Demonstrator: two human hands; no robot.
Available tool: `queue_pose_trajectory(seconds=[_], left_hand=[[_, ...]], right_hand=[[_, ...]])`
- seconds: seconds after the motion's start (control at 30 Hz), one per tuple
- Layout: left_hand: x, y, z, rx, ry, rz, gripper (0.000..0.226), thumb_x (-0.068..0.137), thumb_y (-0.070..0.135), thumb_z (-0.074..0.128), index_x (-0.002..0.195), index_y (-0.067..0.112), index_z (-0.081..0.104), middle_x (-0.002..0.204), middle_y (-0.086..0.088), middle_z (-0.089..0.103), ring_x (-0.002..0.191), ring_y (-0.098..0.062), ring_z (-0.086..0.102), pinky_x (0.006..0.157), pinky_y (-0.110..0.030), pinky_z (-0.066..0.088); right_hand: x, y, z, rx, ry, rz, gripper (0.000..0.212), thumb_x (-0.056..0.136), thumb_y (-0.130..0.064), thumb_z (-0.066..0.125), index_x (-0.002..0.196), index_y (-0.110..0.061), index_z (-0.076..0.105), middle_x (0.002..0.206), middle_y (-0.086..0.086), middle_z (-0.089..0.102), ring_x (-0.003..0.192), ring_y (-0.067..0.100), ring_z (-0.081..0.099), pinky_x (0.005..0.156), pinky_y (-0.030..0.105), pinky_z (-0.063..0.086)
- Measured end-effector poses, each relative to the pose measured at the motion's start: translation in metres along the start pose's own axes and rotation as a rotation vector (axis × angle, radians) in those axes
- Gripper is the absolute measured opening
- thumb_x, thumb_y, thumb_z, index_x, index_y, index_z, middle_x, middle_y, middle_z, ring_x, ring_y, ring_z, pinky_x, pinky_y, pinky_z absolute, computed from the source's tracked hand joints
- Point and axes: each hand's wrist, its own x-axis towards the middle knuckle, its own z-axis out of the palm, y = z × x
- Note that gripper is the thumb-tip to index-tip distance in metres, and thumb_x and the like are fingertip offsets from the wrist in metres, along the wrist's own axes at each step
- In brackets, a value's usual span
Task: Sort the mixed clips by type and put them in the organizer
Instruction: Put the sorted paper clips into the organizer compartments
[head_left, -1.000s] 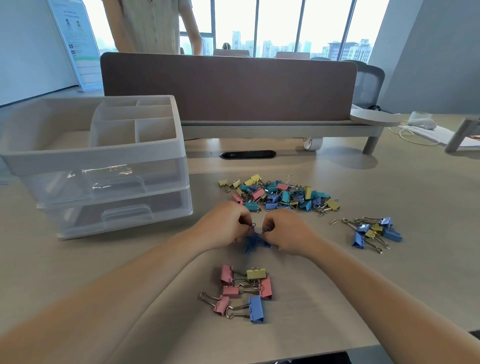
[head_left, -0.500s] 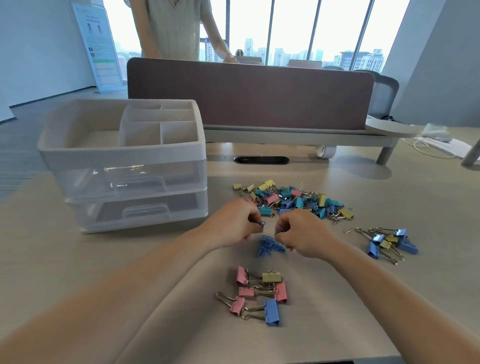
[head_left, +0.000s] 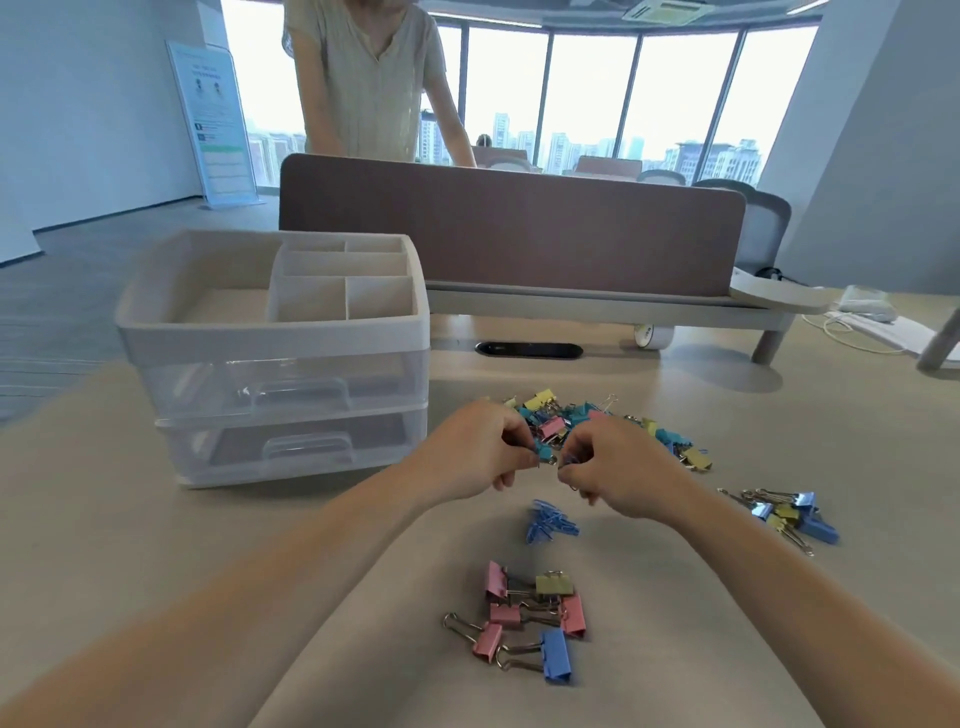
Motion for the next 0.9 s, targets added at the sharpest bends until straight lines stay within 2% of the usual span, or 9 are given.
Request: queue_pose_trajectory(seconds=[0.1, 0.2, 0.27, 0.33, 0.47, 0.57, 0.7, 0.83, 0.9], left_hand=[[-0.004, 0.011, -0.031, -0.010, 0.075, 0.027, 0.007, 0.091, 0.020, 0.068, 0.086, 0.015, 0.070, 0.063, 0.002, 0.067, 0.050, -0.001, 0.058, 0.050, -0.010, 0.043], [-0.009, 0.018, -0.072, -0.006, 0.164, 0.032, 0.010, 0.090, 0.020, 0.069, 0.082, 0.015, 0.068, 0.064, -0.002, 0.068, 0.050, -0.003, 0.059, 0.050, -0.010, 0.043], [-0.013, 0.019, -0.100, -0.007, 0.211, 0.031, 0.011, 0.089, 0.020, 0.070, 0.080, 0.016, 0.067, 0.063, -0.002, 0.069, 0.051, -0.005, 0.060, 0.053, -0.010, 0.044], [-0.017, 0.018, -0.128, 0.024, 0.259, 0.011, 0.010, 0.089, 0.020, 0.070, 0.081, 0.014, 0.068, 0.063, -0.003, 0.069, 0.050, -0.005, 0.059, 0.054, -0.010, 0.046], [-0.025, 0.007, -0.178, 0.096, 0.378, -0.041, 0.008, 0.089, 0.016, 0.070, 0.083, 0.011, 0.070, 0.065, -0.008, 0.071, 0.050, -0.009, 0.060, 0.056, -0.013, 0.048], [-0.027, -0.010, -0.203, 0.193, 0.441, -0.106, 0.010, 0.087, 0.018, 0.071, 0.080, 0.013, 0.069, 0.060, -0.004, 0.070, 0.047, -0.006, 0.060, 0.054, -0.011, 0.044], [-0.022, -0.032, -0.217, 0.315, 0.401, -0.194, 0.008, 0.085, 0.017, 0.071, 0.080, 0.011, 0.071, 0.060, 0.001, 0.065, 0.052, -0.008, 0.055, 0.056, -0.021, 0.038], [-0.012, -0.040, -0.215, 0.454, 0.362, -0.193, 0.010, 0.084, 0.017, 0.069, 0.087, 0.013, 0.077, 0.082, -0.001, 0.070, 0.071, -0.013, 0.057, 0.059, -0.021, 0.037], [-0.008, -0.044, -0.214, 0.516, 0.339, -0.188, 0.013, 0.082, 0.013, 0.066, 0.084, 0.016, 0.078, 0.082, -0.004, 0.073, 0.074, -0.018, 0.062, 0.062, -0.024, 0.042]], right_hand=[[0.006, -0.019, -0.022, 0.009, 0.049, -0.028, 0.012, 0.090, -0.018, 0.067, 0.079, -0.018, 0.063, 0.070, -0.001, 0.068, 0.056, 0.006, 0.062, 0.053, 0.017, 0.043], [0.018, -0.046, -0.045, 0.058, 0.089, -0.080, 0.008, 0.088, -0.015, 0.069, 0.082, -0.012, 0.066, 0.072, 0.004, 0.069, 0.057, 0.010, 0.063, 0.051, 0.016, 0.050], [0.028, -0.065, -0.057, 0.073, 0.096, -0.101, 0.007, 0.087, -0.016, 0.069, 0.081, -0.014, 0.068, 0.070, 0.003, 0.071, 0.059, 0.015, 0.068, 0.061, 0.028, 0.059], [0.041, -0.086, -0.067, 0.073, 0.094, -0.129, 0.008, 0.087, -0.018, 0.069, 0.079, -0.017, 0.068, 0.067, 0.003, 0.072, 0.062, 0.018, 0.070, 0.068, 0.035, 0.061], [0.068, -0.125, -0.076, 0.117, 0.087, -0.202, 0.009, 0.086, -0.016, 0.069, 0.078, -0.015, 0.069, 0.064, 0.002, 0.072, 0.055, 0.010, 0.066, 0.070, 0.032, 0.060], [0.089, -0.149, -0.073, 0.159, 0.066, -0.228, 0.006, 0.085, -0.014, 0.069, 0.079, -0.012, 0.069, 0.062, 0.001, 0.070, 0.050, 0.006, 0.064, 0.062, 0.028, 0.058], [0.109, -0.175, -0.065, 0.193, 0.043, -0.239, 0.005, 0.086, -0.014, 0.068, 0.083, -0.010, 0.069, 0.068, 0.006, 0.072, 0.053, 0.009, 0.063, 0.061, 0.024, 0.055], [0.130, -0.190, -0.049, 0.215, 0.041, -0.238, 0.007, 0.083, -0.010, 0.066, 0.083, -0.004, 0.069, 0.070, 0.010, 0.073, 0.056, 0.014, 0.064, 0.072, 0.036, 0.061], [0.137, -0.195, -0.044, 0.206, 0.053, -0.232, 0.007, 0.081, -0.008, 0.063, 0.077, -0.005, 0.068, 0.068, 0.012, 0.073, 0.058, 0.017, 0.063, 0.072, 0.039, 0.060]])
